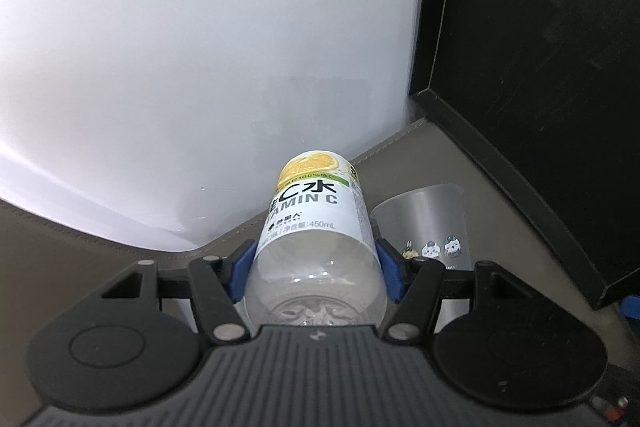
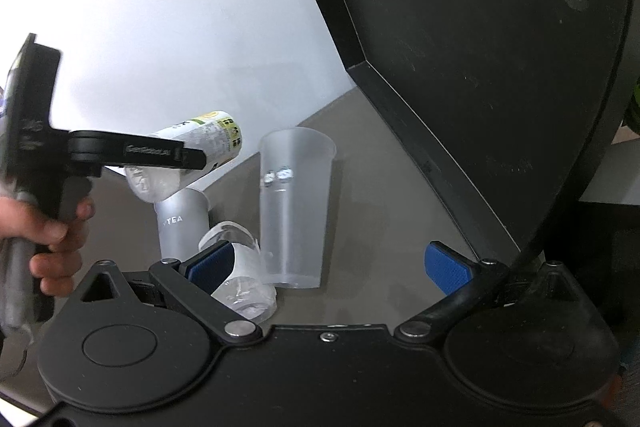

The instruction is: Flip cup upright

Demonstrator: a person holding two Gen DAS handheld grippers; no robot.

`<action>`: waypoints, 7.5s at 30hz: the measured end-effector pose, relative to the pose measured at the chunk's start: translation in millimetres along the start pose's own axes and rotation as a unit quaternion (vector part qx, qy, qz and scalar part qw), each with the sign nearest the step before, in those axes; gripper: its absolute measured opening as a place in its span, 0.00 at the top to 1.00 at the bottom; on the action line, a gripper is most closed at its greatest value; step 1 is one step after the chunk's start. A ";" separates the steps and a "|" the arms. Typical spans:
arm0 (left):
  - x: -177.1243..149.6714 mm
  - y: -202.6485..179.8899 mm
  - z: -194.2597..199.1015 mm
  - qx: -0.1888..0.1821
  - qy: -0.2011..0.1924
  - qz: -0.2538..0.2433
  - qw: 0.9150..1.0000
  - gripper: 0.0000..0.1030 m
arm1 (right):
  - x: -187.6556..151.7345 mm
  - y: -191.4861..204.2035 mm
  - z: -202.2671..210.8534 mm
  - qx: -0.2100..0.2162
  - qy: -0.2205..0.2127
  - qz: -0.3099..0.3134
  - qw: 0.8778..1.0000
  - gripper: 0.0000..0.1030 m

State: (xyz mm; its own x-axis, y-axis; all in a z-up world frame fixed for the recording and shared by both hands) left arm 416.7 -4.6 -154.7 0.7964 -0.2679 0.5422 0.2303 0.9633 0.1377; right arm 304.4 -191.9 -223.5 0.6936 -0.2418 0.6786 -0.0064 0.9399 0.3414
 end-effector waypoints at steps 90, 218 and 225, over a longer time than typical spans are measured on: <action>-131.8 -23.0 114.7 -0.066 -0.003 0.122 0.990 0.37 | 1.2 55.9 66.9 0.133 -0.113 0.035 0.984 0.40; -218.7 -51.4 217.1 -0.025 -0.052 0.270 0.961 0.10 | -76.3 59.2 162.6 0.046 0.000 0.222 0.974 0.00; -222.7 -62.3 231.6 -0.012 -0.061 0.261 0.963 0.10 | -78.2 57.4 184.9 0.059 0.000 0.228 0.972 0.00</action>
State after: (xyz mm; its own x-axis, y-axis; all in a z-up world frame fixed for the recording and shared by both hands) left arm 95.4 -1.5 -92.1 0.7364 0.2578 0.6255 -0.1692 0.9653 -0.1987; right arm 116.6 -163.7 -136.7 0.5989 0.1938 0.7770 -0.3959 0.9151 0.0769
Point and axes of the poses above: each gripper's, at about its wrist camera, not at the fingertips, and z roughly against the way its jaws point, y to its left, x to its top, the point moved 8 cm from there along -z, roughly the way its jaws point, and after that the axes turned 4 degrees about -x, right-handed, at the moved point
